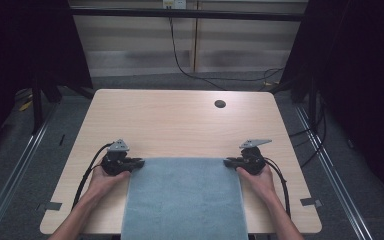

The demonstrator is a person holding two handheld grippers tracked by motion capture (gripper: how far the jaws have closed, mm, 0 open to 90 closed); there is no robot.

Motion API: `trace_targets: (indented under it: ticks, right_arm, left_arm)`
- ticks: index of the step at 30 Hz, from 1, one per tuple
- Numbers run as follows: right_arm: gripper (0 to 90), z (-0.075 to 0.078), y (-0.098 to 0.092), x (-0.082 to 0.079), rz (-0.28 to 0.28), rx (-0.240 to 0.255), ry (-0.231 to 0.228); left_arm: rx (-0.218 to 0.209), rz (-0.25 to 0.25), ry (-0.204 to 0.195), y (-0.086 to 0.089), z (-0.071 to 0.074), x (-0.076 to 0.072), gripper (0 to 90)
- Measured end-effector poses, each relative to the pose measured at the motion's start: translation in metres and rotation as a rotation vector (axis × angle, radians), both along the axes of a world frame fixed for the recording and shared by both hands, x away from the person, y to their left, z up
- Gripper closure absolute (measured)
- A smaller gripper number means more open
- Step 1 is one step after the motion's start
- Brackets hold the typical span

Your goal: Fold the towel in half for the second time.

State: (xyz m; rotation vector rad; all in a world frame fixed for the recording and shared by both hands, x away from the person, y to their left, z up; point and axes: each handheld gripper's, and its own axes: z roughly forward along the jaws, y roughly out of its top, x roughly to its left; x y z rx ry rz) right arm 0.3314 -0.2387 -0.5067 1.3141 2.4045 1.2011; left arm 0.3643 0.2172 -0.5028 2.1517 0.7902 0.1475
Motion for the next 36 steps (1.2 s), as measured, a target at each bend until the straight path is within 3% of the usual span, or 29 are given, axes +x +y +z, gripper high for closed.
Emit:
trace_targets:
  ticks: [3, 7, 9, 17, 22, 24, 28, 31, 32, 34, 36]
  right_arm:
    - [82.6, 0.004, -0.002, 0.001, -0.002, 0.019, -0.011]
    - [82.9, 0.015, -0.008, 0.005, -0.02, 0.086, -0.043]
    - [82.8, 0.022, -0.009, 0.008, -0.028, 0.086, -0.057]
    - [83.0, 0.058, -0.013, 0.027, -0.069, 0.112, -0.145]
    - [83.0, 0.073, -0.018, 0.036, -0.092, 0.124, -0.172]
    - [83.1, 0.087, -0.02, 0.041, -0.1, 0.147, -0.202]
    - [83.2, 0.106, -0.021, 0.053, -0.107, 0.148, -0.229]
    - [83.3, 0.116, -0.021, 0.058, -0.11, 0.149, -0.249]
    - [83.4, 0.123, -0.02, 0.059, -0.114, 0.165, -0.274]
    - [83.4, 0.126, -0.02, 0.055, -0.104, 0.198, -0.293]
    - [83.4, 0.127, -0.018, 0.048, -0.088, 0.186, -0.3]
  left_arm:
    - [-0.056, 0.022, -0.001, 0.005, 0.006, 0.003, 82.4]
    - [-0.119, 0.038, -0.011, 0.008, 0.021, 0.011, 82.5]
    - [-0.153, 0.055, -0.022, 0.007, 0.028, 0.016, 82.6]
    - [-0.192, 0.093, -0.101, -0.005, 0.065, 0.036, 82.8]
    - [-0.229, 0.119, -0.122, -0.004, 0.081, 0.046, 82.8]
    - [-0.249, 0.131, -0.144, -0.004, 0.094, 0.051, 82.9]
    - [-0.27, 0.169, -0.187, -0.003, 0.113, 0.06, 82.8]
    - [-0.28, 0.176, -0.204, -0.003, 0.121, 0.061, 82.9]
    - [-0.265, 0.165, -0.215, -0.002, 0.124, 0.059, 82.9]
    - [-0.26, 0.157, -0.228, -0.001, 0.123, 0.054, 82.8]
    - [-0.261, 0.147, -0.242, 0.002, 0.123, 0.047, 82.8]
